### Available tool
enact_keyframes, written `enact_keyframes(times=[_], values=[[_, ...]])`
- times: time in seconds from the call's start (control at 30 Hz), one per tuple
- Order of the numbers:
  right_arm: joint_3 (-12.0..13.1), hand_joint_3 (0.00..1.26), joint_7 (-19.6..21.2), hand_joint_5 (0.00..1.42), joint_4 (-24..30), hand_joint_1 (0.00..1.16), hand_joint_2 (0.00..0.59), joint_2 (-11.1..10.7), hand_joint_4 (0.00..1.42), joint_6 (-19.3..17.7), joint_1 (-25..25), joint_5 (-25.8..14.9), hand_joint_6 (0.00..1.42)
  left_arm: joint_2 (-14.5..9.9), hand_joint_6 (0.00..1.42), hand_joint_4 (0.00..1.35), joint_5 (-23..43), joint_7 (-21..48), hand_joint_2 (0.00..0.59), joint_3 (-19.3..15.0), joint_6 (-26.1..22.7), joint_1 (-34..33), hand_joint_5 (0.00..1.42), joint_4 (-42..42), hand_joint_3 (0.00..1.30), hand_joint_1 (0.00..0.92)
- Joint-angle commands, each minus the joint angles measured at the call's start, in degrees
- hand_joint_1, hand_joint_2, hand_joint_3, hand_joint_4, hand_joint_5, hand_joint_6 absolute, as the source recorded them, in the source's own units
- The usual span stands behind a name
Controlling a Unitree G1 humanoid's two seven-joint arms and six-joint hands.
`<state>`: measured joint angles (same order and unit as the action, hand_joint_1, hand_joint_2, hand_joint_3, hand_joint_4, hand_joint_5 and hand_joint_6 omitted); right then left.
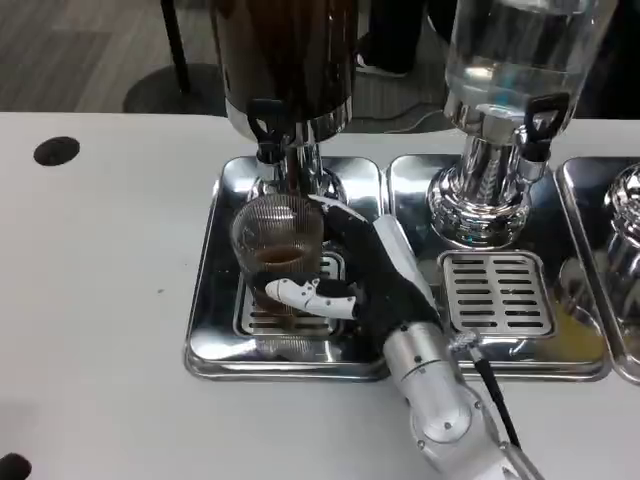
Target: Grasp the cup under the faucet to collect the drink, then remove the cup.
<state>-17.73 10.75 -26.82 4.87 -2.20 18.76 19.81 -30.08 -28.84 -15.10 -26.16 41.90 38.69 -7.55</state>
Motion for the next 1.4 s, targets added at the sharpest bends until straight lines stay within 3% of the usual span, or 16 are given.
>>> enact_keyframes(times=[0.03,0.73,1.4], values=[[-0.39,0.3,-0.12,0.23,3.43,0.88,0.19,1.17,0.27,0.68,-1.01,-0.02,0.05,0.3,0.0,0.0,0.25,-0.25,0.045,0.22,-0.29,0.15,0.0,-0.04,0.0,0.0],[-2.4,0.31,-0.72,0.24,11.9,0.89,0.192,0.54,0.29,5.02,-3.86,0.43,0.06,0.44,0.0,0.0,0.02,-0.33,0.045,0.77,-0.17,-0.1,0.0,-0.25,0.0,0.0],[-1.82,0.32,-1.4,0.25,16.4,0.88,0.2,-1.14,0.3,4.47,-7.31,-0.08,0.08,0.66,0.0,0.0,-0.21,-0.03,0.045,0.89,-0.46,-0.05,0.0,0.89,0.0,0.0]])
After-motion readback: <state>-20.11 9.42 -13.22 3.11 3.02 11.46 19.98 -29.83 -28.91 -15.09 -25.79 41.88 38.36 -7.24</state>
